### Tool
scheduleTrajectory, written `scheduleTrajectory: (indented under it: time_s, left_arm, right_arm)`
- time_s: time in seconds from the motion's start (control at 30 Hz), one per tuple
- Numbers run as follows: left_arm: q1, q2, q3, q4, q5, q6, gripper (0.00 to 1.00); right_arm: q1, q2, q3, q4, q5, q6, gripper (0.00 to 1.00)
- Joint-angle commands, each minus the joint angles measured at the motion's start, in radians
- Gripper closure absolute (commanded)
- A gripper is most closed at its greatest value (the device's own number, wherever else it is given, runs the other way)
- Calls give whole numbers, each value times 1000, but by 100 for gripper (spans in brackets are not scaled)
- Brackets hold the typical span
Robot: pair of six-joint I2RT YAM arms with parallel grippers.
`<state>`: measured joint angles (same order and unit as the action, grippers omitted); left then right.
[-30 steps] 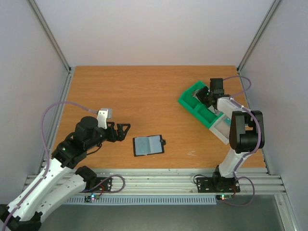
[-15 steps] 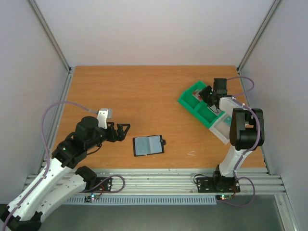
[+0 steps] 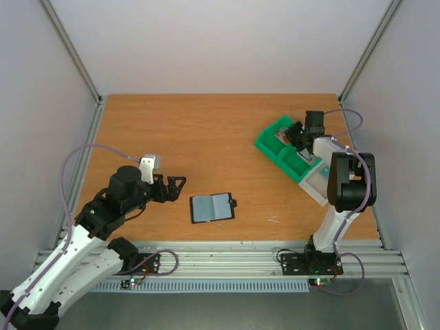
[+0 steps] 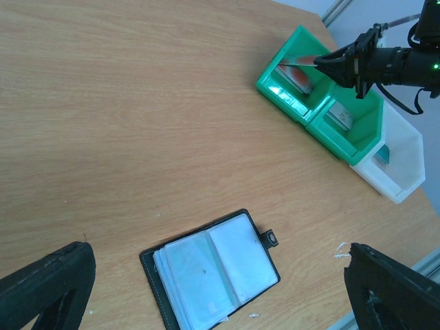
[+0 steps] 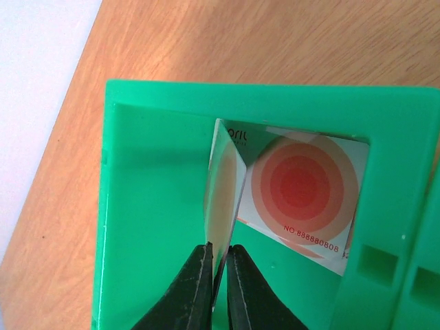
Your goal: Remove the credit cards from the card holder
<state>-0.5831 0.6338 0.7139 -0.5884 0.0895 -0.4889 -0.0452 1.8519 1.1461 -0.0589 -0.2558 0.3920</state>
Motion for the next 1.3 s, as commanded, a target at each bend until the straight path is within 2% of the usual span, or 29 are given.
scheduleTrajectory:
  time_s: [0.0,0.4,0.93,1.27]
  left_arm:
    - [0,0,8,7,-22,16,1]
    - [0,7,29,-21,-33,19,1]
    - [0,52,50,-47,-22,25,1]
    - [0,158,62,-84,-12,0,1]
  right_arm:
    - [-8,21,31,-25,23,0,89]
    - [-8,8,67,-110,54,0,84]
    - [-8,-24,143,-289,62,-6,70]
    - [-4,-137,139,-387,3,-16,66]
